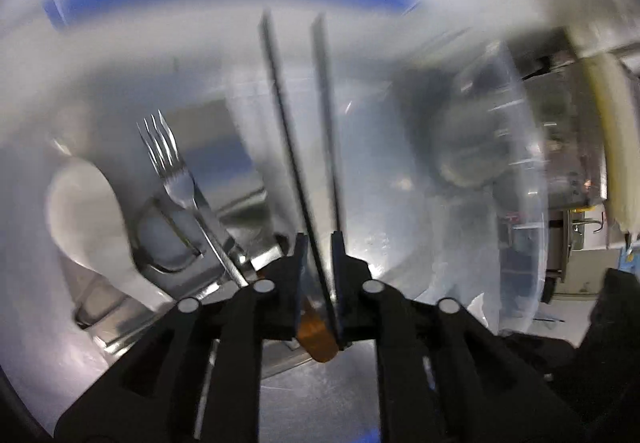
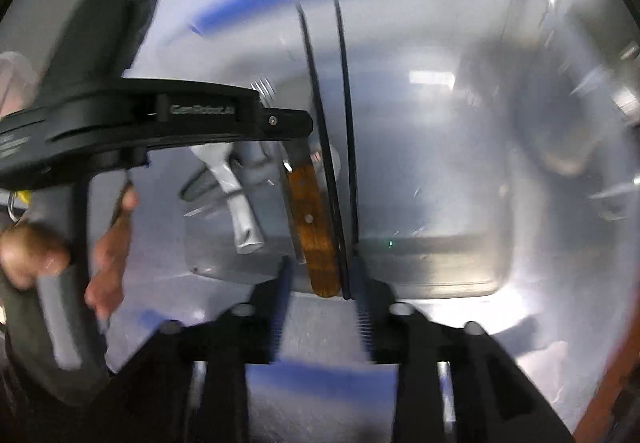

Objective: Organize utensils
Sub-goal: 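Carry the second chopstick into the box with both grippers and open them, then close the right and left grippers on the rim of a white square dish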

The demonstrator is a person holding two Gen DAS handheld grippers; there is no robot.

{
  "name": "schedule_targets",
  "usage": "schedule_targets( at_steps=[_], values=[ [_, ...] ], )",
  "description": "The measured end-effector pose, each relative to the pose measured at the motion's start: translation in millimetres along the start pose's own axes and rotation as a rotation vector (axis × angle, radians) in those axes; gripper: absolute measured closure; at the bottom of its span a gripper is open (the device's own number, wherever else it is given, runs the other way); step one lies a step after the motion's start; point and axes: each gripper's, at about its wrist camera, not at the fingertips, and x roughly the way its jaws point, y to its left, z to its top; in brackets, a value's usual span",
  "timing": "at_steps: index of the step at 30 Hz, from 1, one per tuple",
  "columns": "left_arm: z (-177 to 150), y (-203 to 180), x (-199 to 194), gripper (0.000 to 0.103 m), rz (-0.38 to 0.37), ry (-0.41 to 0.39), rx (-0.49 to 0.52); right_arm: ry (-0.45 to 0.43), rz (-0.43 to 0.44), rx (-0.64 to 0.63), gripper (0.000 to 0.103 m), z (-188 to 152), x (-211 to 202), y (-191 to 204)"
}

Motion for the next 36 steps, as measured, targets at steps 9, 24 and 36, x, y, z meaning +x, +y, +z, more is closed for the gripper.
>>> schedule_targets(
  at_steps=[9,24,36],
  values=[
    [-97.7,-63.9,-129.6,0.04,0.311,-0.499,0.179,-0.316,-0.308,-0.13,0.046,-140.4,-112.3,25.6],
    [-235.6,-92.9,-136.2,0.017,0.374,-0.544,0.341,-0.265,-0.36,0.205,0.036,-276.6,-93.7,-27.7],
    [-293.8,-142.1,19.3,0.012,0.148,-0.146,0.085,-0.101,-0.303,0.106,0.036,-253.7,-71.2,-175.3]
  ],
)
